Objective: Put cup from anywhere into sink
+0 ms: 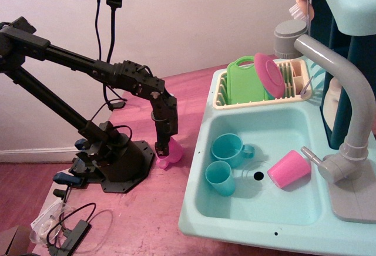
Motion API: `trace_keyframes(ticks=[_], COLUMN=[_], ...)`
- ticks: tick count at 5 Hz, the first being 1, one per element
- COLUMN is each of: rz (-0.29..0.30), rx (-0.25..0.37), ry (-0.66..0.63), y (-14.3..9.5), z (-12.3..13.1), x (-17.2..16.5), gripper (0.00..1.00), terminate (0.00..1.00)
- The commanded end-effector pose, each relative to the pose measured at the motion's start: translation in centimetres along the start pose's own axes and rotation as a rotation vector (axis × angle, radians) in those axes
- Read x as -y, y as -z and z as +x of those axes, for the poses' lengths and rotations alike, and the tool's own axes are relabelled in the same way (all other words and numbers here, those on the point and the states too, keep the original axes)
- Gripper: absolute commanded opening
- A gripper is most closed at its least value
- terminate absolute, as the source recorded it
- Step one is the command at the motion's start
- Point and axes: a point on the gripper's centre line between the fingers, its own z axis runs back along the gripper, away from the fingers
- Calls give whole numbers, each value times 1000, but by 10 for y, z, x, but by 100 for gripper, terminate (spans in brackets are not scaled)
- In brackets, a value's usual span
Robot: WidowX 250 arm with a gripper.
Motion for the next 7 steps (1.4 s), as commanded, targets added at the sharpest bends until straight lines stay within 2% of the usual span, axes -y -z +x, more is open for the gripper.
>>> trace_keyframes(ticks=[1, 4, 5, 6, 7], rz=[32, 62, 70, 30, 35], rx=[21, 6, 24, 118, 212], ry=[-19, 8, 3, 27, 72], y=[-12, -17, -23, -52, -98], z=[8, 20, 21, 17, 2], x=[2, 8, 8, -2, -14], gripper=[0, 0, 0, 0, 0], terminate=[0, 0, 0, 0, 0])
